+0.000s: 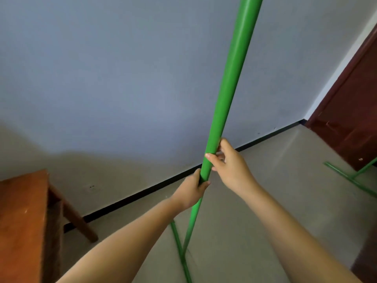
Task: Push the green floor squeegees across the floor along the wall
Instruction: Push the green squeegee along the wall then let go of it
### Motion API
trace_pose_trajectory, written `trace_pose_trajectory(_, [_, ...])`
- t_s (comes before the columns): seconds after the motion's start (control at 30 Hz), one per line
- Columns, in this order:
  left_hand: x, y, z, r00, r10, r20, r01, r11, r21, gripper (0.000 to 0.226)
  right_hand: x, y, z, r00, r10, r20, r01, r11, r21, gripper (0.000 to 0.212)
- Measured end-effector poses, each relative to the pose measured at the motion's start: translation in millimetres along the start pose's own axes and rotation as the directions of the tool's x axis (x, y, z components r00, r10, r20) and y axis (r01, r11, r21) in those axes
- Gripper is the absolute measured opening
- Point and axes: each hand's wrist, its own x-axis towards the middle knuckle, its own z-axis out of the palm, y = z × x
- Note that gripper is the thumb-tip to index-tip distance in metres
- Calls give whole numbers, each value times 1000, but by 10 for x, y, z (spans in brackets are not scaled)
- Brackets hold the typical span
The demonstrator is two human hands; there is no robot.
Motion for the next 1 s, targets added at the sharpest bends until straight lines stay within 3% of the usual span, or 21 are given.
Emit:
trace_pose_trajectory(0.13, [187, -396, -553, 999, -28, -35, 27, 1000, -12, 27, 428, -225, 524, 999, -21, 31, 21, 1000, 6, 14])
trace_pose_trajectory(0.47, [488, -1099, -1660, 982, -137, -127, 135, 991, -25, 28, 1308, -676, 1576, 984, -106, 146, 106, 994, 9, 15])
trace_pose_trajectory(1.0, [697, -1583, -2469, 950, -234, -206, 235, 972, -23, 31, 1917, -1069, 2378, 966, -158, 205, 157, 987, 23, 20])
